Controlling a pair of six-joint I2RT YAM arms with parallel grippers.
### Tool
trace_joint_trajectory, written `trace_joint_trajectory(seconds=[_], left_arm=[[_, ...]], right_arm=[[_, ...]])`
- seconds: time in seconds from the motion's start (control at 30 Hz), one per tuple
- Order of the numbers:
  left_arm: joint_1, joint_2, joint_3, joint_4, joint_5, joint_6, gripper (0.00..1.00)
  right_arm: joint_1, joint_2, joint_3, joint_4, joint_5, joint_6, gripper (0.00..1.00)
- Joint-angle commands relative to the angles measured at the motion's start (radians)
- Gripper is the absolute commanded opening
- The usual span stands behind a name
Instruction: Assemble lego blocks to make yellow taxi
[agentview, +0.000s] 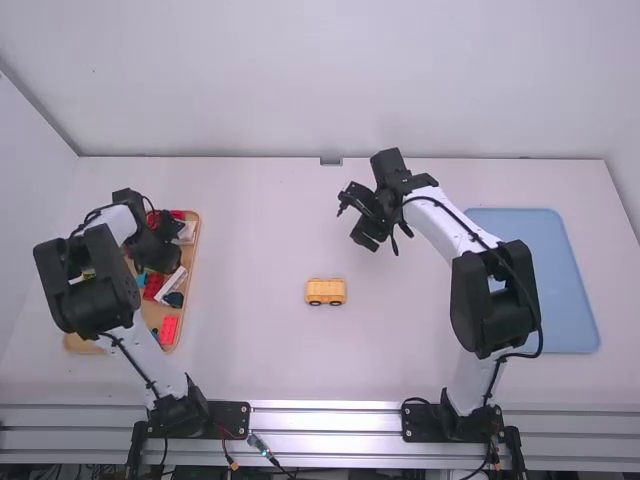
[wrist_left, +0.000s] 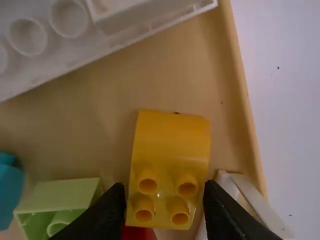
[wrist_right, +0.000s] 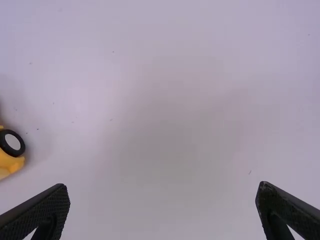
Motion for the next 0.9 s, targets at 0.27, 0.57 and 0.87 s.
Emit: trace_joint_trajectory(seconds=[0.27,0.57,0.87], left_arm=[[-0.012,0.001,-0.058,0.037,-0.034,0.022,0.43],[-0.016,0.001,-0.075,0.093,-0.037,0.017,0.32],[-0.017,-0.002,-0.031,0.1,-0.02,-0.031,0.18]], right_arm=[[0.0,-0.027,0.022,-0.002,-0.004,0.005,0.99],[0.0,-0.027,0.022,-0.002,-0.005,0.004,0.99],[0.0,-0.027,0.022,-0.005,-0.006,0.004,0.99]])
